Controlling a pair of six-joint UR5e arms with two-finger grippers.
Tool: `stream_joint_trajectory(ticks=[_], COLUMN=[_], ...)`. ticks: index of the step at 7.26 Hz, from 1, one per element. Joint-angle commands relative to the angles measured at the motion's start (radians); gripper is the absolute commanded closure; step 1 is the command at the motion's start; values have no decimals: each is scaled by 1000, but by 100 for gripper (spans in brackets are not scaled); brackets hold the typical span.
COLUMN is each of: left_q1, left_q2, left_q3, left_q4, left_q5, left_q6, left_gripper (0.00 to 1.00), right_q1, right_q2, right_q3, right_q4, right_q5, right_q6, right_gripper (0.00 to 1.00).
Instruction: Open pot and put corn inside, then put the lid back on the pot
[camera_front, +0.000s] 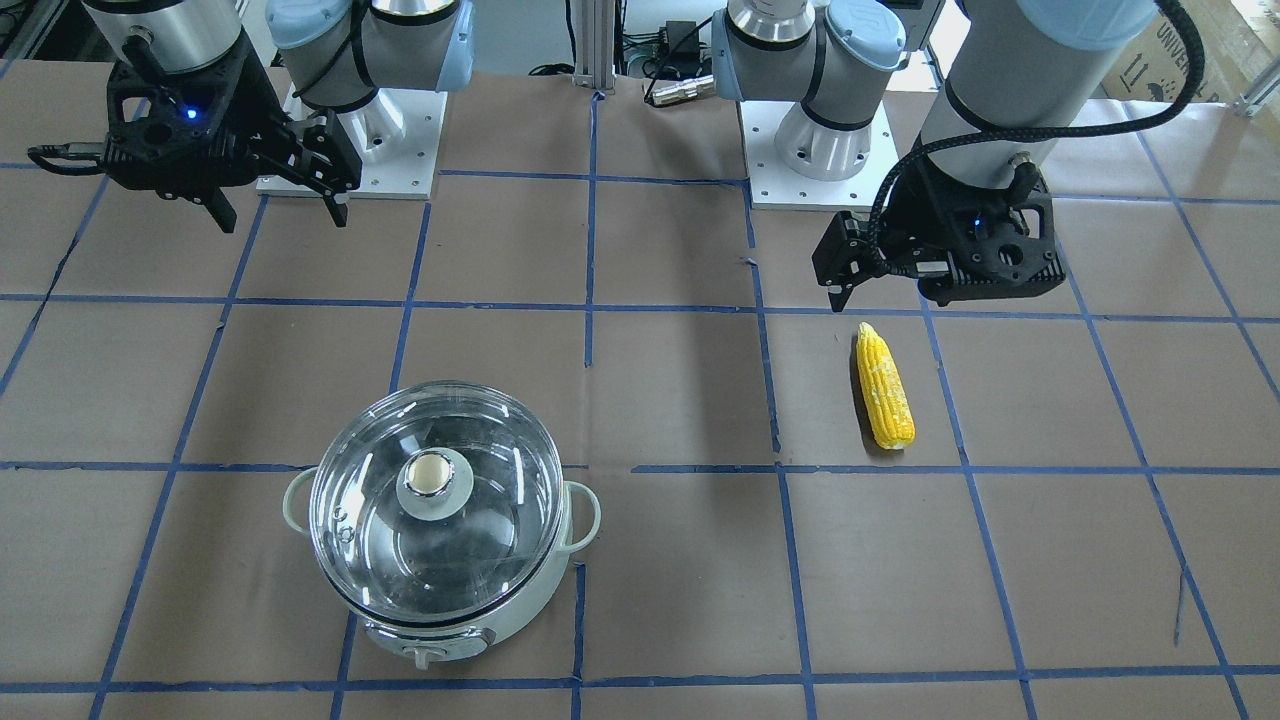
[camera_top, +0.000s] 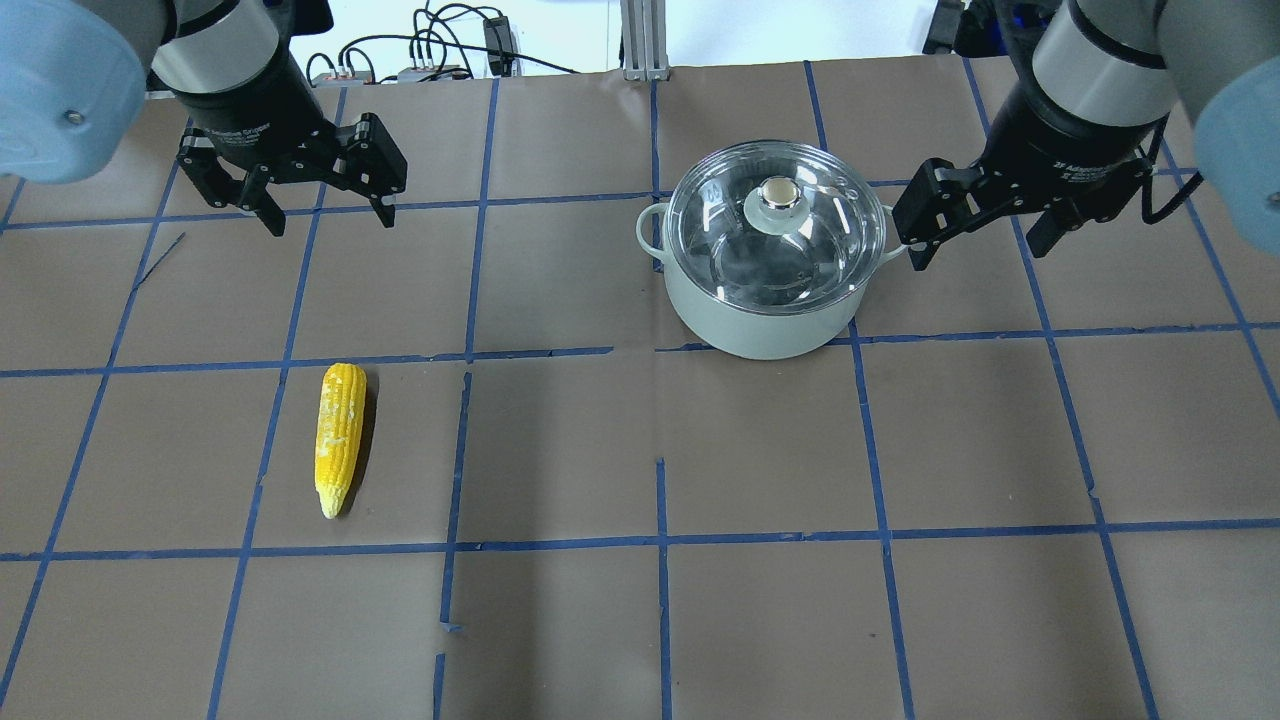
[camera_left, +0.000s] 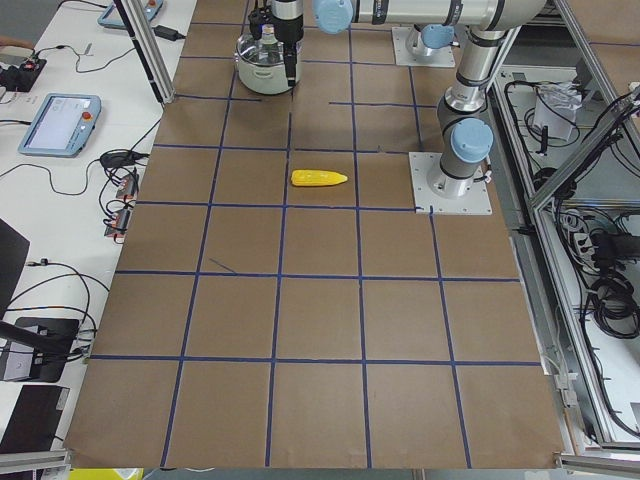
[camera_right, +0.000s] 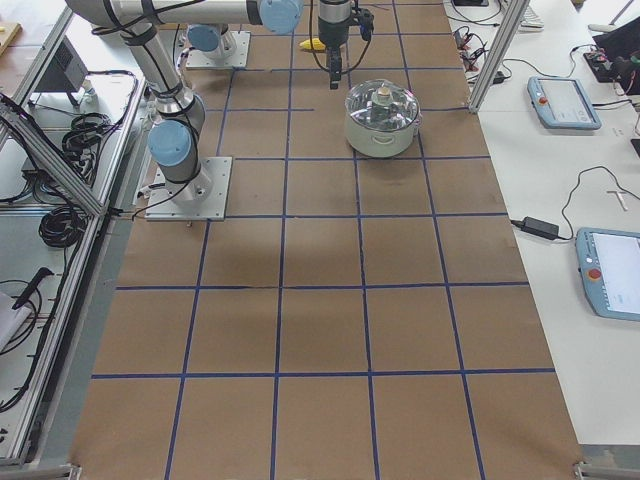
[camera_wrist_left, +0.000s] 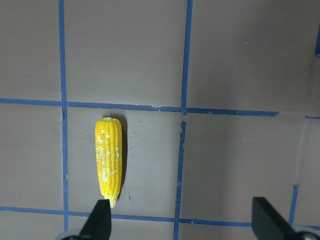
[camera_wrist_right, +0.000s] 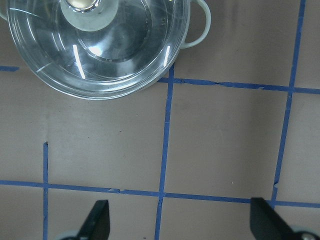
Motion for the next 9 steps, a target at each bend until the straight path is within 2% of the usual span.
stream_joint_trajectory(ticks=[1,4,5,7,9], left_q1=[0,-2,-3,-3,-3], left_q2=[-1,7,1,11,0], left_q3=[1,-12,-15,-11,-16], left_q4=[0,2,2,2,3], left_q5=[0,-2,0,-2,0], left_q6=[0,0,0,0,0], left_gripper=[0,0,0,0,0], right_q1=[0,32,63,142,153], right_q2=[0,55,89,214,320], right_q3=[4,-21,-21,-21,-21], right_q4=[-3,-44,-95,-283,-417], right_q5=[4,2,4,4,1], right_q6=[1,55,63,84,83], right_gripper=[0,0,0,0,0])
